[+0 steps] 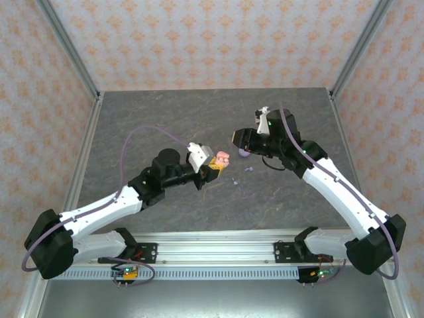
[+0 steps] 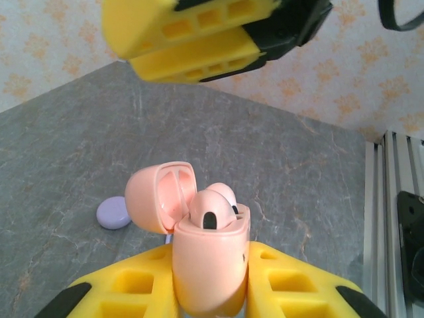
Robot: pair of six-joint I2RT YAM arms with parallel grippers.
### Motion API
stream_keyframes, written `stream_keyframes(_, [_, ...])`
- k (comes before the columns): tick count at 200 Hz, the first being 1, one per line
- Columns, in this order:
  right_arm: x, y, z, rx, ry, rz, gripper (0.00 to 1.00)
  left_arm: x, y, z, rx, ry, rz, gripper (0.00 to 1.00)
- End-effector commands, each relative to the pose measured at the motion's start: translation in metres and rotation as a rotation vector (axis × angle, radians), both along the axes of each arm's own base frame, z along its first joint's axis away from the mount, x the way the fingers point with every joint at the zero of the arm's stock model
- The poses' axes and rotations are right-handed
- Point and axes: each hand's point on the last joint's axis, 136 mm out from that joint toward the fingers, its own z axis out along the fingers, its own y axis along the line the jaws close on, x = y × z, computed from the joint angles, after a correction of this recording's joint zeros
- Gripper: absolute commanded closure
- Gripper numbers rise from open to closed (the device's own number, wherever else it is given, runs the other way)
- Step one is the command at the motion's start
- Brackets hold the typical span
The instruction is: Insert the wireless bluetooth earbuds into the charging case
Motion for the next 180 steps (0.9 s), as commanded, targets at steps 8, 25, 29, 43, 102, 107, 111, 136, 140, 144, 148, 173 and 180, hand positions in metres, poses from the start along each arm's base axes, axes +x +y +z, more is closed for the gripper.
stream_keyframes(8, [0.0,0.016,0.001,0.057,0.076,0.047,0.67,-0.008,-0.006,0.015,0.012,-0.052,-0.061,0.76])
stream_keyframes(25, [0.002,0.021,-0.007,0.052,0.108,0.06,0.67,-0.008,-0.007,0.017,0.005,-0.058,-0.064,0.76])
stream_keyframes(29, [0.002,0.022,-0.009,0.051,0.114,0.062,0.67,-0.009,-0.007,0.018,0.004,-0.06,-0.066,0.76])
stream_keyframes(43, [0.001,0.026,-0.014,0.049,0.13,0.078,0.67,-0.009,-0.008,0.02,0.0,-0.067,-0.071,0.76])
stream_keyframes(102, [-0.003,0.043,-0.019,0.059,0.143,0.138,0.67,-0.006,-0.011,0.02,0.015,-0.069,-0.076,0.76])
stream_keyframes(107, [-0.003,0.044,-0.019,0.058,0.144,0.144,0.67,-0.005,-0.012,0.02,0.015,-0.069,-0.077,0.76])
stream_keyframes(111, [-0.004,0.044,-0.02,0.058,0.145,0.146,0.67,-0.005,-0.012,0.02,0.016,-0.068,-0.076,0.76])
stream_keyframes(136, [-0.006,0.05,-0.022,0.061,0.151,0.168,0.67,-0.001,-0.014,0.019,0.026,-0.06,-0.069,0.76])
stream_keyframes(140, [-0.007,0.05,-0.021,0.062,0.15,0.171,0.68,0.0,-0.014,0.018,0.029,-0.059,-0.067,0.76])
stream_keyframes(144, [-0.007,0.051,-0.021,0.064,0.15,0.174,0.68,0.0,-0.014,0.018,0.031,-0.058,-0.065,0.76])
stream_keyframes(148, [-0.007,0.051,-0.021,0.065,0.15,0.175,0.68,0.001,-0.014,0.018,0.033,-0.058,-0.062,0.76])
stream_keyframes(173, [-0.011,0.052,-0.021,0.062,0.149,0.187,0.7,0.01,-0.012,0.017,0.042,-0.056,-0.017,0.76])
stream_keyframes(180, [-0.012,0.052,-0.022,0.058,0.15,0.187,0.7,0.012,-0.011,0.017,0.042,-0.054,-0.004,0.76])
